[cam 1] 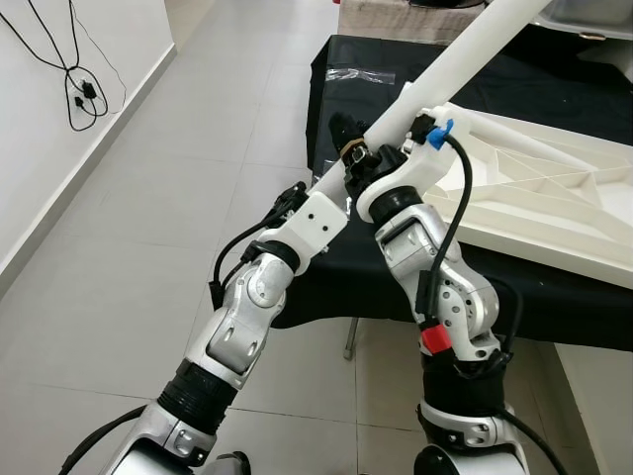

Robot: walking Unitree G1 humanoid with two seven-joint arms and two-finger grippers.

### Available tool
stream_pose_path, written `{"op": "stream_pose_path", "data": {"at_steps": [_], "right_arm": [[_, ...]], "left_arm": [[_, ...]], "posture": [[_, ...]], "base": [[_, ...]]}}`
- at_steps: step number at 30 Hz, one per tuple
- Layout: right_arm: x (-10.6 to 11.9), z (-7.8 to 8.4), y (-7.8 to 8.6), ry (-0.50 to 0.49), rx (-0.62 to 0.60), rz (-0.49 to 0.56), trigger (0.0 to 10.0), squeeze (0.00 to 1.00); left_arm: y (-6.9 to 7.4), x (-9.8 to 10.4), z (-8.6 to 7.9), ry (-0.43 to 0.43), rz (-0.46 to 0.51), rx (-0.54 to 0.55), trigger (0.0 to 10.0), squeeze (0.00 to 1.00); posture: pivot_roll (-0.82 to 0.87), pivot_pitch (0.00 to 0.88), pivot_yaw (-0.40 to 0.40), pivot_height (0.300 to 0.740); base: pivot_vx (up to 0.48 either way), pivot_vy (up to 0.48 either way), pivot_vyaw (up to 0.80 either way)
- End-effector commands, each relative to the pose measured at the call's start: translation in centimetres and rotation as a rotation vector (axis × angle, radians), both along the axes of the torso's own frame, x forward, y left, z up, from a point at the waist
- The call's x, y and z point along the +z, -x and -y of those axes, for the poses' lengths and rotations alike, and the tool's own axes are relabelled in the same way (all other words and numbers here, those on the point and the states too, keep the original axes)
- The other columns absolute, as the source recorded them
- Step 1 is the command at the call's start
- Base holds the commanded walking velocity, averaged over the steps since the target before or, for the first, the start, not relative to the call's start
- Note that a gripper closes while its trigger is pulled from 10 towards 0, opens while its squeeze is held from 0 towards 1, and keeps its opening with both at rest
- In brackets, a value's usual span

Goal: Building children table

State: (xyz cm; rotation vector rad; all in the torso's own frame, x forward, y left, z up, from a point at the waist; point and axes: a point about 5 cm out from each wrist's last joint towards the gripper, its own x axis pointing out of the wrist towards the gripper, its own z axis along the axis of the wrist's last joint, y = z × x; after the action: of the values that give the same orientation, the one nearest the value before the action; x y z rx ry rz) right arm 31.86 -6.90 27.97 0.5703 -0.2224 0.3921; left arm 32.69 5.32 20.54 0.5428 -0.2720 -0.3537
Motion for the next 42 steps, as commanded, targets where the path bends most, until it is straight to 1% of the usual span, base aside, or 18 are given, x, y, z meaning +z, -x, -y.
{"op": "stream_pose_path", "data": {"at_steps": [1, 6, 7, 9, 10, 16, 17, 18, 19, 20, 24, 26, 27, 28, 30, 35, 38, 42], "right_arm": [[-1.3, -1.9, 0.7, 0.039, 0.1, -0.008, 10.0, 1.0], [-1.4, -1.5, 0.4, 0.087, 0.104, 0.03, 10.0, 1.0], [-1.6, -1.1, 0.2, 0.104, 0.12, 0.042, 10.0, 0.76], [-1.9, -0.6, 0.0, 0.122, 0.141, 0.054, 10.0, 0.76], [-2.1, 0.0, -0.2, 0.125, 0.168, 0.063, 10.0, 0.0], [-2.5, 1.3, -0.8, 0.138, 0.347, 0.086, 10.0, 0.0], [-2.9, 1.5, -0.6, 0.167, 0.461, 0.097, 10.0, 0.0], [-2.9, 1.5, -0.6, 0.167, 0.461, 0.097, 10.0, 0.0], [-3.1, 1.8, 0.0, 0.145, 0.59, 0.112, 10.0, 0.0], [-3.2, 1.9, 0.4, 0.145, 0.656, 0.125, 10.0, 0.0], [-3.4, 2.3, 1.0, 0.155, 0.777, 0.16, 10.0, 0.0], [-3.6, 2.7, 1.8, 0.146, 0.908, 0.183, 10.0, 0.0], [-3.6, 2.7, 1.8, 0.146, 0.908, 0.183, 10.0, 0.0], [-3.8, 3.0, 2.3, 0.146, 0.994, 0.187, 10.0, 0.0], [-3.8, 3.0, 2.3, 0.146, 0.994, 0.187, 10.0, 0.0], [-4.2, 3.5, 2.9, 0.173, 1.124, 0.192, 10.0, 0.0], [-4.4, 3.4, 3.0, 0.181, 1.172, 0.185, 10.0, 0.0], [-4.5, 3.1, 3.0, 0.181, 1.187, 0.185, 10.0, 0.0]], "left_arm": [[0.3, -0.1, -0.6, 0.0, -0.021, -0.014, 10.0, 0.0], [0.7, -0.5, -1.3, 0.005, -0.053, -0.027, 10.0, 0.0], [1.0, -0.7, -1.8, 0.018, -0.076, -0.039, 10.0, 0.0], [1.3, -1.0, -2.4, 0.034, -0.104, -0.054, 10.0, 0.0], [1.8, -1.2, -2.7, 0.06, -0.14, -0.101, 10.0, 0.0], [4.0, -1.8, -3.8, 0.137, -0.271, -0.27, 10.0, 0.0], [5.0, -1.9, -4.4, 0.177, -0.342, -0.333, 10.0, 0.0], [5.0, -1.9, -4.4, 0.177, -0.342, -0.333, 10.0, 0.0], [5.9, -2.0, -4.8, 0.204, -0.4, -0.379, 10.0, 0.0], [6.5, -2.1, -5.0, 0.216, -0.429, -0.406, 10.0, 0.0], [7.8, -2.4, -5.5, 0.244, -0.502, -0.466, 10.0, 0.0], [9.0, -2.7, -5.7, 0.28, -0.577, -0.517, 10.0, 0.0], [9.0, -2.7, -5.7, 0.28, -0.577, -0.517, 10.0, 0.0], [9.7, -2.9, -5.8, 0.288, -0.613, -0.541, 10.0, 0.0], [9.7, -2.9, -5.8, 0.288, -0.613, -0.541, 10.0, 0.0], [12.3, -3.2, -5.7, 0.372, -0.779, -0.668, 10.0, 0.0], [13.3, -3.4, -5.8, 0.362, -0.84, -0.705, 10.0, 0.0], [13.5, -3.5, -5.8, 0.343, -0.854, -0.721, 10.0, 0.0]], "posture": [[0.09, 0.122, -0.084, 0.74], [0.09, 0.124, -0.083, 0.74], [0.09, 0.127, -0.082, 0.74], [0.09, 0.127, -0.082, 0.74], [0.1, 0.131, -0.083, 0.74], [0.1, 0.135, -0.079, 0.74], [0.11, 0.135, -0.078, 0.74], [0.11, 0.135, -0.078, 0.74], [0.11, 0.138, -0.076, 0.74], [0.12, 0.139, -0.079, 0.74], [0.12, 0.141, -0.077, 0.74], [0.12, 0.142, -0.074, 0.74], [0.12, 0.142, -0.074, 0.74], [0.13, 0.142, -0.073, 0.74], [0.13, 0.142, -0.073, 0.74], [0.13, 0.146, -0.068, 0.74], [0.13, 0.146, -0.064, 0.74], [0.13, 0.144, -0.065, 0.74]], "base": [[0.0, 0.0, 0.0], [0.0, 0.0, 0.0], [0.0, 0.0, 0.0], [0.0, 0.0, 0.0], [0.0, 0.0, 0.0], [0.0, 0.0, 0.0], [0.0, 0.0, 0.0], [0.0, 0.0, 0.0], [0.0, 0.0, 0.0], [0.0, 0.0, 0.0], [0.0, 0.0, 0.0], [0.0, 0.0, 0.0], [0.0, 0.0, 0.0], [0.0, 0.0, 0.0], [0.0, 0.0, 0.0], [0.0, 0.0, 0.0], [0.0, 0.0, 0.0], [0.0, 0.0, 0.0]]}}
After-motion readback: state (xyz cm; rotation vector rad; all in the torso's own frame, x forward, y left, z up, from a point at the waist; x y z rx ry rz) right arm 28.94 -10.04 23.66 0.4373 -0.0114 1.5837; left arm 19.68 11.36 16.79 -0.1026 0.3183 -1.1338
